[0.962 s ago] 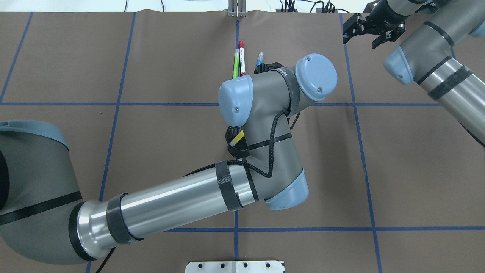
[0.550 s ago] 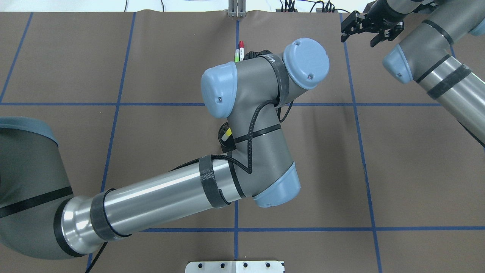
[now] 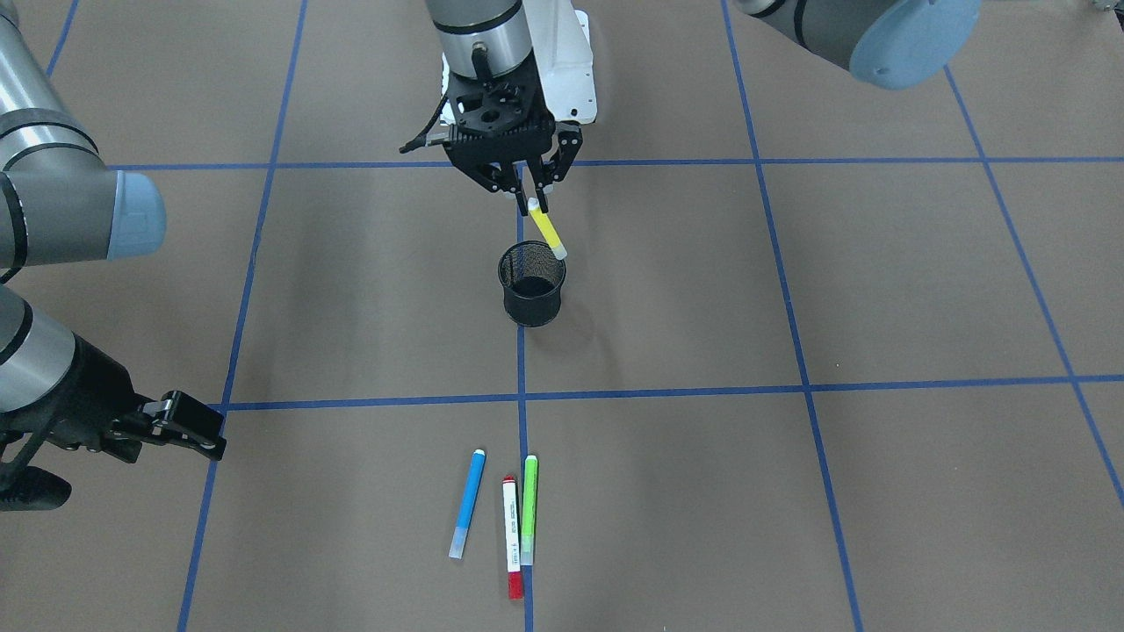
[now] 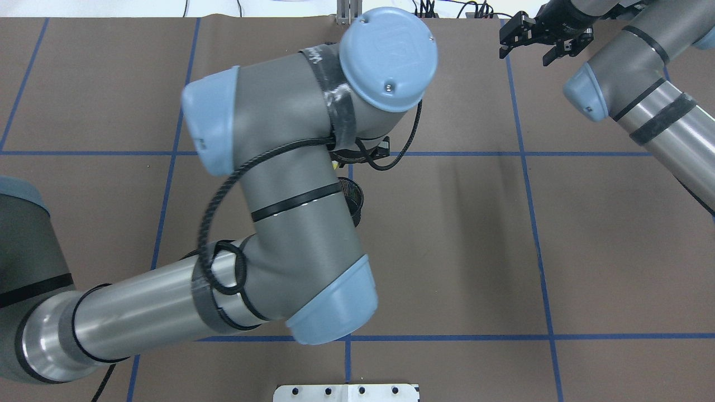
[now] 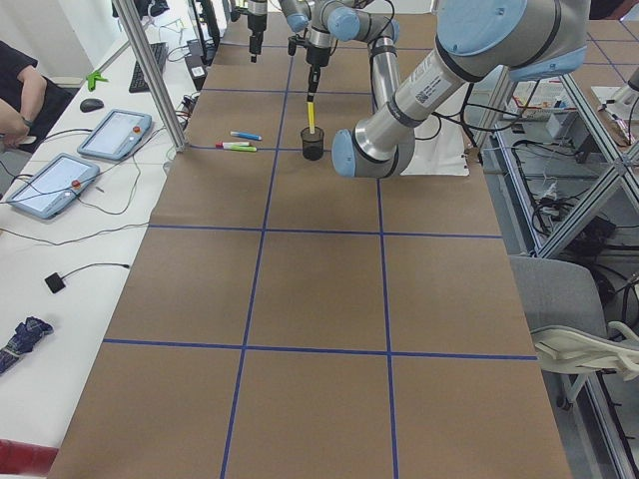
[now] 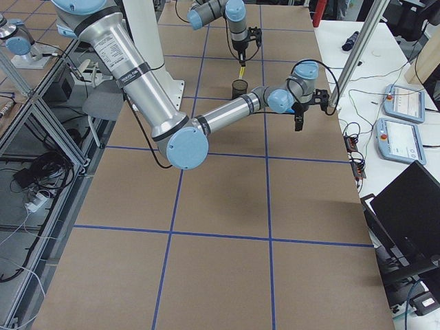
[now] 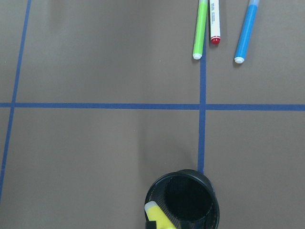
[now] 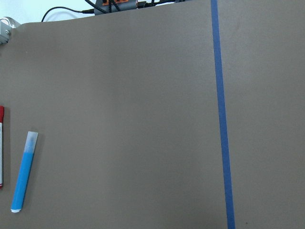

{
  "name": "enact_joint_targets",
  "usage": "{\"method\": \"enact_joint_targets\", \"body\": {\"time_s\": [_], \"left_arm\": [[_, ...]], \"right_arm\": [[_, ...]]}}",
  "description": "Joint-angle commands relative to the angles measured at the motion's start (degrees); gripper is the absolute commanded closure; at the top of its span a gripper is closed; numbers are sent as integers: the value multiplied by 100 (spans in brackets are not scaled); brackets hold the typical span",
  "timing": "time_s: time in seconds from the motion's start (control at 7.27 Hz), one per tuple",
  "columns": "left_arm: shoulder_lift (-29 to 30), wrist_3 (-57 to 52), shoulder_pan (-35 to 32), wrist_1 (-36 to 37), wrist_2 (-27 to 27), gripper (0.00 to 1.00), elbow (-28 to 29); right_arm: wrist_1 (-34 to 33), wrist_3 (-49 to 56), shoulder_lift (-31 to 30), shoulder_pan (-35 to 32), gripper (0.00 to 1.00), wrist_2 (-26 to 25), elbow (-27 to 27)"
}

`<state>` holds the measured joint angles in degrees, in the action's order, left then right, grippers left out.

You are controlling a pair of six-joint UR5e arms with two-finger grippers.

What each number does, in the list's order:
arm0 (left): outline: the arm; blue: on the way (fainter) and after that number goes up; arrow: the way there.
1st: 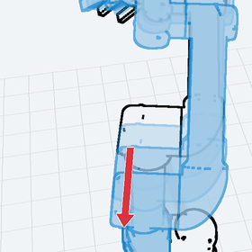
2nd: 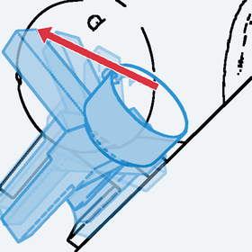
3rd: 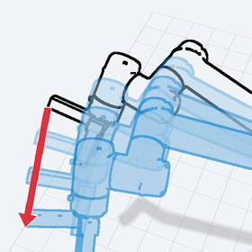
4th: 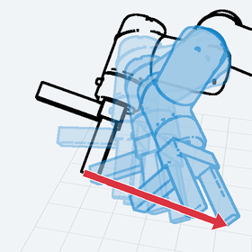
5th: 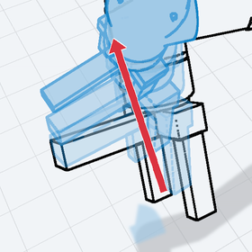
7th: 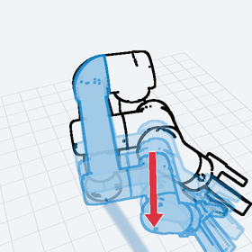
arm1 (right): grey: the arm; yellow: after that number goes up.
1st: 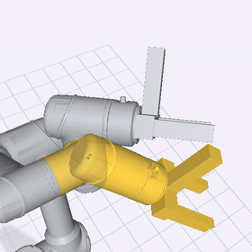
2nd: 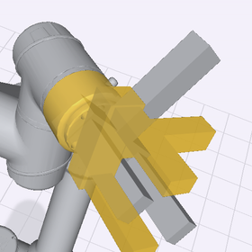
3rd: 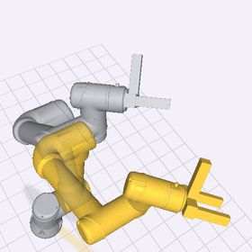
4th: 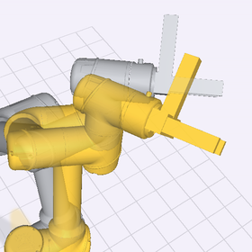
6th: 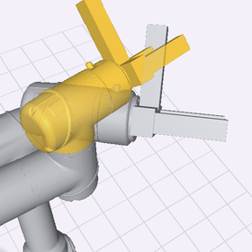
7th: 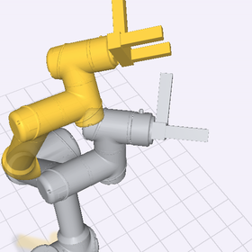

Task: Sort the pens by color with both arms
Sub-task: 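Lift the yellow highlighter out of the cup with the left gripper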

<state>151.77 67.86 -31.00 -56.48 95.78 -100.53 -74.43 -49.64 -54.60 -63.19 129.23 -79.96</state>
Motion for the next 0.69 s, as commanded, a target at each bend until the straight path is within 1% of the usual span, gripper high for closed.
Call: {"method": "enact_joint_targets", "body": {"time_s": [0.0,0.27,0.41,0.55], "left_arm": [[-191,-18,-361,-422,3,100,-484],[-637,-97,-765,-1851,-32,100,-363],[-700,-98,-967,-2598,-50,100,-66],[-701,-80,-1091,-3127,-198,100,303]], "right_arm": [[-45,-1,2,0,0,-3,-72],[-54,-1,11,9,0,-3,-90],[-54,-1,2,9,0,-3,-82],[-54,-1,2,9,0,-3,-73]]}}
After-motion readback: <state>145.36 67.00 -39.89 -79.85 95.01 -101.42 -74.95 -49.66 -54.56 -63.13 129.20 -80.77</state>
